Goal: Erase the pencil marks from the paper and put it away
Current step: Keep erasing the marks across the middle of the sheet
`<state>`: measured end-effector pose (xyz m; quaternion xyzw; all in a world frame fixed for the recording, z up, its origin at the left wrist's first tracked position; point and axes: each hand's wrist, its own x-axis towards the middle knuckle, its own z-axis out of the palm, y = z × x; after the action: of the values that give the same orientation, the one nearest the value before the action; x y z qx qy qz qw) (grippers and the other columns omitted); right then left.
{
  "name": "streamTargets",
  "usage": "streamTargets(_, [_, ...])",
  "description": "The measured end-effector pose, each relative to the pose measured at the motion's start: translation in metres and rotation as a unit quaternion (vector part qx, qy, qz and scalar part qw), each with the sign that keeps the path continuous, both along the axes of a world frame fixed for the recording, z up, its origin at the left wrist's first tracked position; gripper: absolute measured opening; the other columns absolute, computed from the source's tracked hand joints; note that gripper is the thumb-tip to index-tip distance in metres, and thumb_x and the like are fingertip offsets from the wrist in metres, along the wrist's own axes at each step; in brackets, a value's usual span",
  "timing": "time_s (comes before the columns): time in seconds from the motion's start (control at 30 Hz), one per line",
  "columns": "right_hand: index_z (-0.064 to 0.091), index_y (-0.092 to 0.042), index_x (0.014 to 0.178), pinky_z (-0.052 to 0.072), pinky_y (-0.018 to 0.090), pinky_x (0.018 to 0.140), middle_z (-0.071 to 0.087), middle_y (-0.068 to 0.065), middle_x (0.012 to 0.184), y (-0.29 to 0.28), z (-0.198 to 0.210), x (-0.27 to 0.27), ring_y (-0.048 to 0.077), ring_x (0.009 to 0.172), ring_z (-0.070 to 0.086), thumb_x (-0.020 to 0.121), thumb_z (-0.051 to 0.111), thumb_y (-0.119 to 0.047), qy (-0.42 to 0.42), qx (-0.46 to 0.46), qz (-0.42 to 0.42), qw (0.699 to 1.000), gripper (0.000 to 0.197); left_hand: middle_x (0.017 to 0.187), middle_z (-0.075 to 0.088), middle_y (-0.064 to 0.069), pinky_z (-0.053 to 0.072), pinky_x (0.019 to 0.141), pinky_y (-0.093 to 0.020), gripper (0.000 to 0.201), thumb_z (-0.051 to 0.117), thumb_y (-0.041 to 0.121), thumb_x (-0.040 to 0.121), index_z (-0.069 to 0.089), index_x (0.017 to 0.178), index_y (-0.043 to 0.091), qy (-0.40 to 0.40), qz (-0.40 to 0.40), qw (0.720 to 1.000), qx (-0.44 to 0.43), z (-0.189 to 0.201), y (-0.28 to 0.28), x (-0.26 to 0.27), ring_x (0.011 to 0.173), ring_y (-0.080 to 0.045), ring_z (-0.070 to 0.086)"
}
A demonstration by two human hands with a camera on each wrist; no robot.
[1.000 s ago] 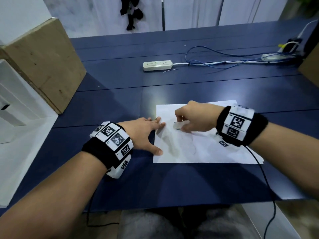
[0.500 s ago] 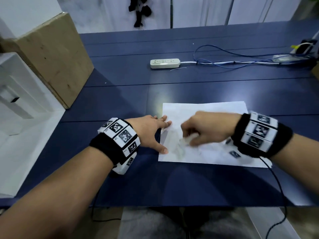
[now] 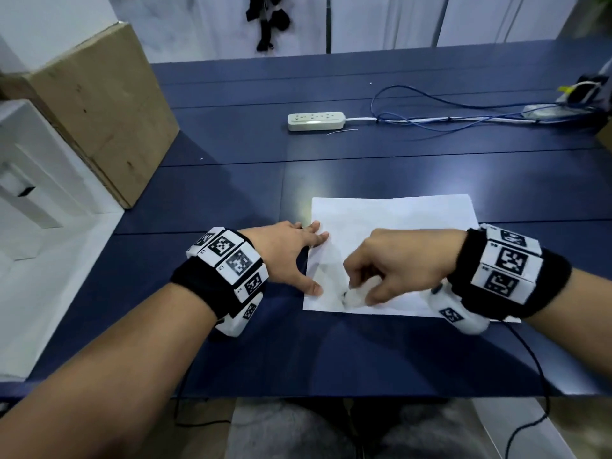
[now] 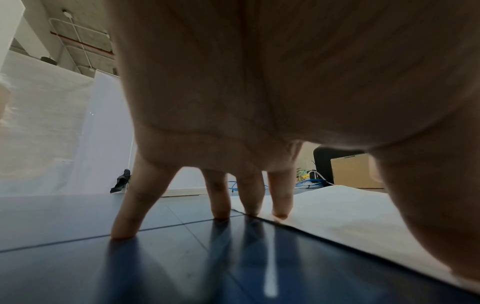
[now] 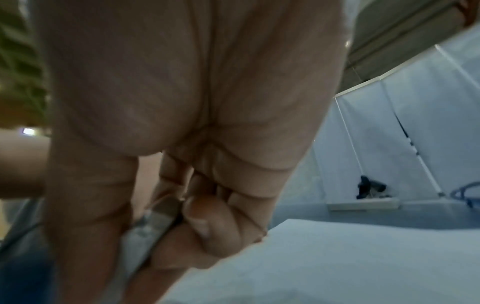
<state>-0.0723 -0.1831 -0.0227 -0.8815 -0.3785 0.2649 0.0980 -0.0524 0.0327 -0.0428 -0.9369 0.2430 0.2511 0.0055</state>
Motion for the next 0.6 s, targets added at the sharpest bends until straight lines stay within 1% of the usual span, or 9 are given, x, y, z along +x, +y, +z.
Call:
streamTargets(0.03, [0.068, -0.022, 0.097, 0.049, 0.024, 0.068, 0.069, -0.005, 0.083, 0.001, -0.001, 0.001, 0.012, 0.074, 0.059, 0.078, 0.075, -0.026, 0.005, -0.004, 0.000, 1.000, 0.021, 0.162, -0.002, 0.015, 0.015, 0.120, -0.038, 0.108, 0.067, 0.069, 0.073, 0.007, 0.155, 0.035, -0.001, 0.000, 1.000, 0.000, 0.000, 0.000, 0.000, 0.149, -0.015, 0.006])
streamTargets(0.07, [0.068, -0.023, 0.099, 0.049, 0.026, 0.069, 0.068, -0.005, 0.082, 0.000, -0.001, 0.007, 0.013, 0.075, 0.059, 0.078, 0.075, -0.027, -0.015, -0.007, -0.012, 1.000, 0.022, 0.162, -0.002, 0.016, 0.015, 0.120, -0.038, 0.108, 0.067, 0.069, 0.073, 0.007, 0.155, 0.035, -0.001, -0.001, 1.000, 0.000, 0.000, 0.000, 0.000, 0.149, -0.014, 0.006])
streamTargets(0.17, [0.067, -0.022, 0.099, 0.050, 0.031, 0.074, 0.059, -0.012, 0.074, -0.007, 0.002, 0.036, 0.016, 0.077, 0.056, 0.083, 0.070, -0.032, -0.103, -0.014, -0.095, 0.990, 0.019, 0.162, -0.001, 0.017, 0.019, 0.120, -0.042, 0.108, 0.066, 0.071, 0.071, 0.008, 0.155, 0.035, -0.002, 0.001, 1.000, 0.005, 0.000, 0.001, 0.001, 0.149, -0.013, 0.006])
streamTargets(0.23, [0.065, -0.021, 0.097, 0.053, 0.036, 0.075, 0.059, -0.012, 0.075, -0.013, 0.003, 0.045, 0.018, 0.079, 0.056, 0.085, 0.068, -0.033, -0.122, -0.017, -0.127, 0.984, 0.018, 0.162, -0.001, 0.017, 0.019, 0.120, -0.042, 0.108, 0.066, 0.071, 0.071, 0.008, 0.155, 0.035, -0.002, 0.001, 1.000, 0.008, 0.000, 0.001, 0.000, 0.149, -0.013, 0.006])
streamTargets(0.3, [0.065, -0.020, 0.096, 0.050, 0.032, 0.072, 0.062, -0.009, 0.075, -0.013, 0.004, 0.035, 0.017, 0.077, 0.056, 0.084, 0.069, -0.030, -0.114, -0.014, -0.095, 0.989, 0.016, 0.162, -0.001, 0.017, 0.017, 0.120, -0.040, 0.108, 0.066, 0.070, 0.072, 0.007, 0.155, 0.035, -0.001, 0.001, 1.000, 0.009, 0.000, 0.001, 0.000, 0.149, -0.013, 0.005])
streamTargets(0.4, [0.067, -0.021, 0.096, 0.047, 0.024, 0.069, 0.068, -0.003, 0.082, -0.006, 0.002, 0.004, 0.012, 0.072, 0.057, 0.080, 0.073, -0.027, -0.028, -0.006, -0.005, 1.000, 0.018, 0.161, -0.002, 0.017, 0.017, 0.120, -0.041, 0.109, 0.066, 0.071, 0.072, 0.006, 0.155, 0.035, 0.001, 0.001, 1.000, 0.004, -0.002, 0.001, 0.001, 0.149, -0.014, 0.006])
streamTargets(0.47, [0.067, -0.022, 0.099, 0.048, 0.024, 0.069, 0.069, -0.002, 0.084, -0.002, 0.000, -0.002, 0.013, 0.073, 0.058, 0.080, 0.074, -0.028, 0.007, -0.009, 0.011, 1.000, 0.021, 0.161, -0.003, 0.018, 0.017, 0.120, -0.041, 0.109, 0.066, 0.072, 0.071, 0.006, 0.155, 0.036, 0.005, 0.002, 1.000, 0.007, -0.003, 0.001, 0.002, 0.149, -0.014, 0.005])
streamTargets(0.53, [0.067, -0.023, 0.102, 0.048, 0.027, 0.071, 0.069, -0.003, 0.085, -0.003, -0.001, 0.013, 0.015, 0.078, 0.060, 0.081, 0.073, -0.029, -0.037, -0.013, -0.018, 0.999, 0.023, 0.161, -0.004, 0.018, 0.016, 0.120, -0.041, 0.109, 0.065, 0.072, 0.072, 0.006, 0.155, 0.035, 0.004, 0.000, 1.000, 0.010, -0.002, 0.001, 0.002, 0.149, -0.014, 0.004])
streamTargets(0.6, [0.066, -0.023, 0.103, 0.044, 0.029, 0.069, 0.062, -0.009, 0.080, -0.006, 0.001, 0.031, 0.016, 0.079, 0.056, 0.083, 0.070, -0.030, -0.107, -0.018, -0.076, 0.991, 0.021, 0.161, -0.003, 0.018, 0.017, 0.120, -0.041, 0.108, 0.065, 0.071, 0.073, 0.006, 0.155, 0.034, 0.001, -0.004, 1.000, 0.016, 0.000, 0.000, 0.001, 0.149, -0.013, 0.004])
